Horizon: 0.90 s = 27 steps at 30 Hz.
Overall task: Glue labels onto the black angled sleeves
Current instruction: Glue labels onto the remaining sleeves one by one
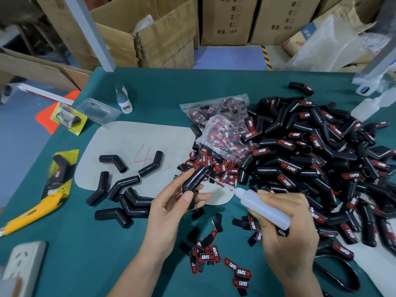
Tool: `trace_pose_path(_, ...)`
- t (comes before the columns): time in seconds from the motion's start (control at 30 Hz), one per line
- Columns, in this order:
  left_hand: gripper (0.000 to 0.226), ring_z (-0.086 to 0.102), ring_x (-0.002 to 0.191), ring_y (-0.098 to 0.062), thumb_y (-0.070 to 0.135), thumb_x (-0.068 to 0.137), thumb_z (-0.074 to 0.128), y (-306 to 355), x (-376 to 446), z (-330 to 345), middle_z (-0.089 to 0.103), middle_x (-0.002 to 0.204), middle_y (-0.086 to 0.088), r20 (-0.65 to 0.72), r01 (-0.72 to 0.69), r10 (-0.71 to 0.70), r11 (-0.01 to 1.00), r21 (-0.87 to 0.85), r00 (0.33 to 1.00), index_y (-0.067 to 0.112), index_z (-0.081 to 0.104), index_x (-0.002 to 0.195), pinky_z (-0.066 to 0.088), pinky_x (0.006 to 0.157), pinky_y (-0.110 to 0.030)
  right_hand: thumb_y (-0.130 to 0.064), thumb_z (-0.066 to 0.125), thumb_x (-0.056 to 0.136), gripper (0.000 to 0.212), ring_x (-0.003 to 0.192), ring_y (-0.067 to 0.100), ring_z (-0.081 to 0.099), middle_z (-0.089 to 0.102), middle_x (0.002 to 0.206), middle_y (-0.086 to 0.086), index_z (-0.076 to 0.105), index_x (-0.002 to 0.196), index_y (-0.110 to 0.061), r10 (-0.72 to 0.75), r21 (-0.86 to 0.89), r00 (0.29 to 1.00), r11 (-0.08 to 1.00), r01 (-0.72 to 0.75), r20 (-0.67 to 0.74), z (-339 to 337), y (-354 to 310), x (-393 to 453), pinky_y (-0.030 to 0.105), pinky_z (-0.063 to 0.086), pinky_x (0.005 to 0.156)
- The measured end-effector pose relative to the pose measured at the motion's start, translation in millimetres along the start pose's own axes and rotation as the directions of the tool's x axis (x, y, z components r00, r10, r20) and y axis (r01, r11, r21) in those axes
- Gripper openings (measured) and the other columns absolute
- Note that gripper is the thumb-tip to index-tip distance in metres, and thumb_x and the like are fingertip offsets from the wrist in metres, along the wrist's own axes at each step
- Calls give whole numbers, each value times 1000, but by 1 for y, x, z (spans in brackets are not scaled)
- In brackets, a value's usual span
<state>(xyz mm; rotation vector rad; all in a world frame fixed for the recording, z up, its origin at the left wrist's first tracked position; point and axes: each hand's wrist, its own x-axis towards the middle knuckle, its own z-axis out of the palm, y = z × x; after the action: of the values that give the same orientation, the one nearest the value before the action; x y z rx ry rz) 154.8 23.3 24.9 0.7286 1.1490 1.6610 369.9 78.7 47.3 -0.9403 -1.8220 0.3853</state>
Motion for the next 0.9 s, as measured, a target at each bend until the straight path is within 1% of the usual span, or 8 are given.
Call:
trace_pose_path(0.13,42,75,108,-38,27,98,66,0,0,1,73,122,-16,7,0,0,1000,6,1000,30,67,140,59,90,-33,9,75,74,48,99,19,64,68,106,-9,61,109,-21,14,22,1000,1000,-13,-7,1,2,-2,44,53,76)
trace_pose_path(0.23,41,75,109,-38,25,99,65,0,-1,2,73,123,-17,16,-6,6,1000,12,1000,29,67,140,59,90,-32,9,75,74,47,98,19,64,69,105,-5,61,109,-20,12,21,1000,1000,-11,-10,1,3,-2,42,52,75)
trace_pose_path(0.33,41,75,108,-38,25,99,65,1,-1,2,73,122,-16,14,-8,8,1000,17,1000,29,67,140,59,91,-32,6,76,75,45,98,18,63,68,106,-10,60,108,-20,9,22,1000,1000,-9,-8,1,2,-1,44,52,74)
trace_pose_path(0.5,41,75,108,-39,28,98,67,1,-1,2,73,122,-16,-7,1,-1,1000,22,1000,29,67,139,59,91,-33,6,77,73,49,95,23,65,62,114,-20,59,110,-21,-18,27,1000,999,18,25,2,2,0,45,51,74)
trace_pose_path(0.63,47,75,109,-39,42,97,74,2,-1,2,73,122,-16,3,11,-11,1000,21,1000,28,66,141,59,91,-33,8,76,73,51,100,19,64,65,113,-15,60,112,-21,-10,23,1000,1000,9,16,1,4,-2,49,53,72)
trace_pose_path(0.7,50,75,109,-39,44,95,76,3,-1,3,73,122,-16,4,27,-27,1000,2,1000,28,66,141,60,90,-32,8,76,72,52,99,20,64,65,113,-15,60,111,-21,-22,33,999,999,21,30,1,4,-3,51,53,69)
trace_pose_path(0.83,52,75,109,-39,45,92,78,5,0,5,74,122,-16,-2,52,-52,998,-33,999,30,66,140,60,89,-31,9,75,72,52,105,13,63,64,113,-18,60,112,-21,-15,31,999,999,14,31,1,4,-2,48,51,70)
trace_pose_path(0.9,47,75,109,-39,40,95,75,5,0,5,74,122,-15,-4,56,-56,997,-44,998,30,67,140,60,88,-31,4,75,78,45,102,16,64,67,109,-16,60,111,-21,-24,50,999,999,22,41,2,4,-3,48,52,70)
